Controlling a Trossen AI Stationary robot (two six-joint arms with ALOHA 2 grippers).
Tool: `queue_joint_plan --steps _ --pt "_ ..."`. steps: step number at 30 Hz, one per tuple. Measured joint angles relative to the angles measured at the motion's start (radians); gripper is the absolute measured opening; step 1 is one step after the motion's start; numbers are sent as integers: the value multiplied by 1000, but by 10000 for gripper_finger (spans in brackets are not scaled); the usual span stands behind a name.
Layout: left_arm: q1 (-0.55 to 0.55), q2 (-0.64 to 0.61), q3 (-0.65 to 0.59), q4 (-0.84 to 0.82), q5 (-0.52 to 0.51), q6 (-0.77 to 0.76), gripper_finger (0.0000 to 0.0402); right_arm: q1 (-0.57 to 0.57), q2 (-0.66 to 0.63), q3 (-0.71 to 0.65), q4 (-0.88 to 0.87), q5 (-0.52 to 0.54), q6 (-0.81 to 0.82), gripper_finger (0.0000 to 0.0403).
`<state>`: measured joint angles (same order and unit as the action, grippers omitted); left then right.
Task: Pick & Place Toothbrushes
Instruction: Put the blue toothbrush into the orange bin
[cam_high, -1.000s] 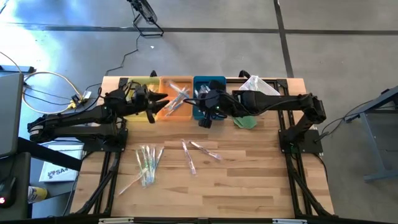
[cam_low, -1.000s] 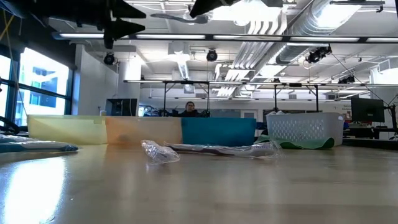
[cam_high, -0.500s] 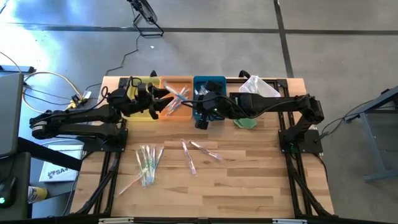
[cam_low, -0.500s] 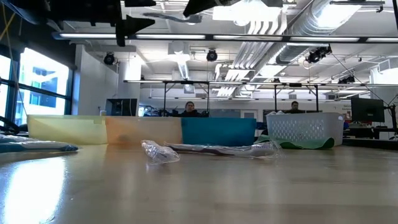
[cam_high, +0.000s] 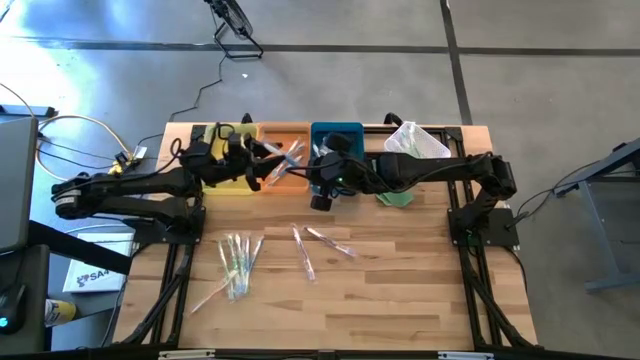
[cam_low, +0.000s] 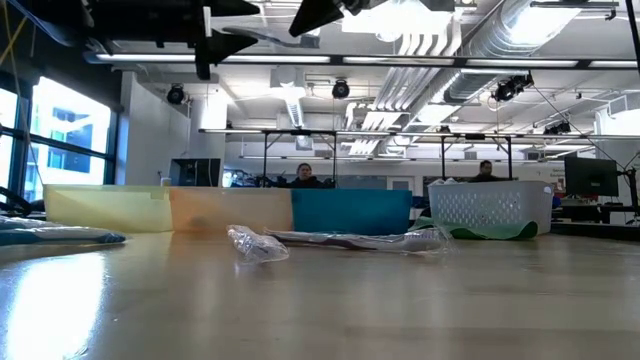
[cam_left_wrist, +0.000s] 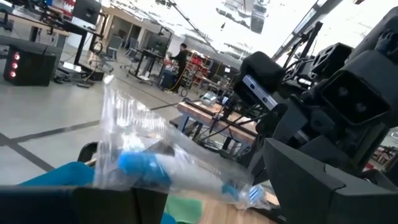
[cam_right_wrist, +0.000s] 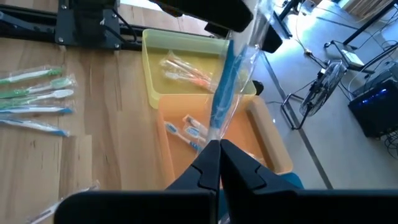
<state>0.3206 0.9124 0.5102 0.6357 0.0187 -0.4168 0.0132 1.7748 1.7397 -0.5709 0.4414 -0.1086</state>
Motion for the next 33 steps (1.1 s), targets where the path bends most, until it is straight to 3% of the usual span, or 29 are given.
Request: queue_joint_plan --steps 7,17,25,33 --pt "0 3 0 -2 0 15 222 0 0 0 1 2 1 3" --pt "0 2 0 -10 1 21 96 0 0 0 2 2 2 3" --pt "-1 2 -1 -11 20 78 22 -1 0 0 0 2 -1 3" --pt "0 2 -2 -26 20 124 19 0 0 0 -23 -74 -45 3"
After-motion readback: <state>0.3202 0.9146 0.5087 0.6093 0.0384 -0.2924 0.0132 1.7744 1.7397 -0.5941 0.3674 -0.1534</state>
